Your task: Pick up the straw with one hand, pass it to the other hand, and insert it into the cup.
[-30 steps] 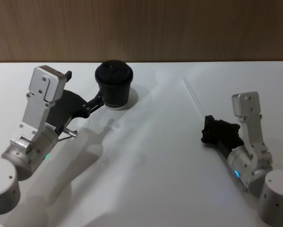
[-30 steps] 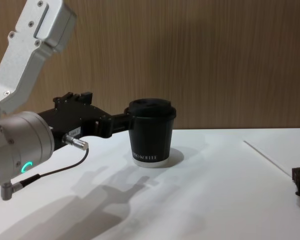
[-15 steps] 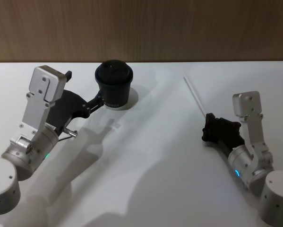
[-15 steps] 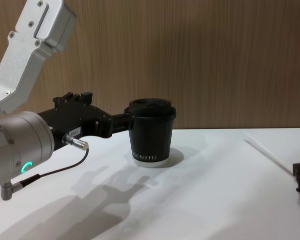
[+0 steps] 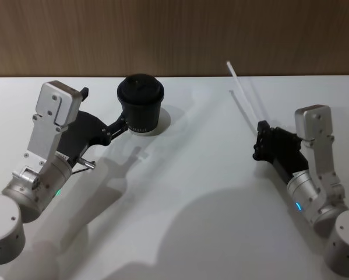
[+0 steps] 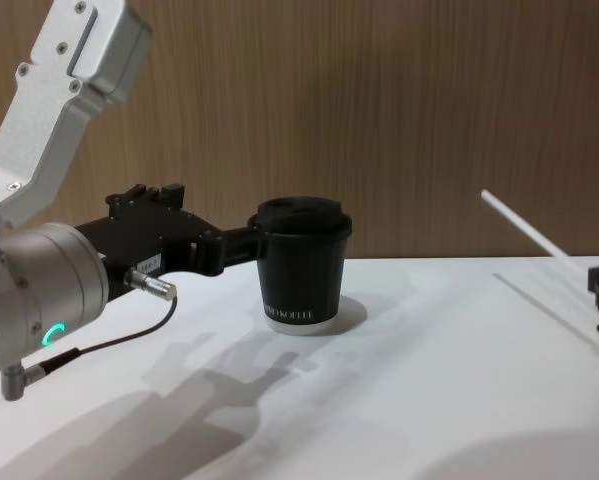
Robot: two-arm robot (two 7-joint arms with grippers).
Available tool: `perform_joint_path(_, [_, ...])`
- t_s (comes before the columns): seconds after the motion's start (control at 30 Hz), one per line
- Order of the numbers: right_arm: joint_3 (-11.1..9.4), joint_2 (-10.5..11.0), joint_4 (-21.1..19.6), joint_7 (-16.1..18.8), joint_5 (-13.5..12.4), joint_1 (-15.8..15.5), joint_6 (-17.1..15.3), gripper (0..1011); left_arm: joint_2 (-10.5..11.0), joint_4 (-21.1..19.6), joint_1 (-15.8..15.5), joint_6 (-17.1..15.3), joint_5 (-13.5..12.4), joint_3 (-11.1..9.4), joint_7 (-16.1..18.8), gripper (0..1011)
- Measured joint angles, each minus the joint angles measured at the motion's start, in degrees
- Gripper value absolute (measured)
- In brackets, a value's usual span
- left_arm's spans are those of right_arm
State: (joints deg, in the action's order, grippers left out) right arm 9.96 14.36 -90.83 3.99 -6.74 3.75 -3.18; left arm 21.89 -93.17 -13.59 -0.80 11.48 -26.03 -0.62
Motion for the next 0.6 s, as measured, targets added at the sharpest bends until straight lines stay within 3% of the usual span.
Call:
perform_joint_path(0.4, [-0.5, 2.1, -1.8, 3.8, 0.4, -0.4, 9.0, 1, 0.0, 0.0, 0.0, 0.0, 0.0, 0.0, 0.0, 1003])
perform_joint_path(0.6, [-0.7, 3.5, -2.7, 7.2, -0.8, -0.5, 14.1, 1, 0.0, 0.0, 0.0, 0.0, 0.0, 0.0, 0.0, 1003])
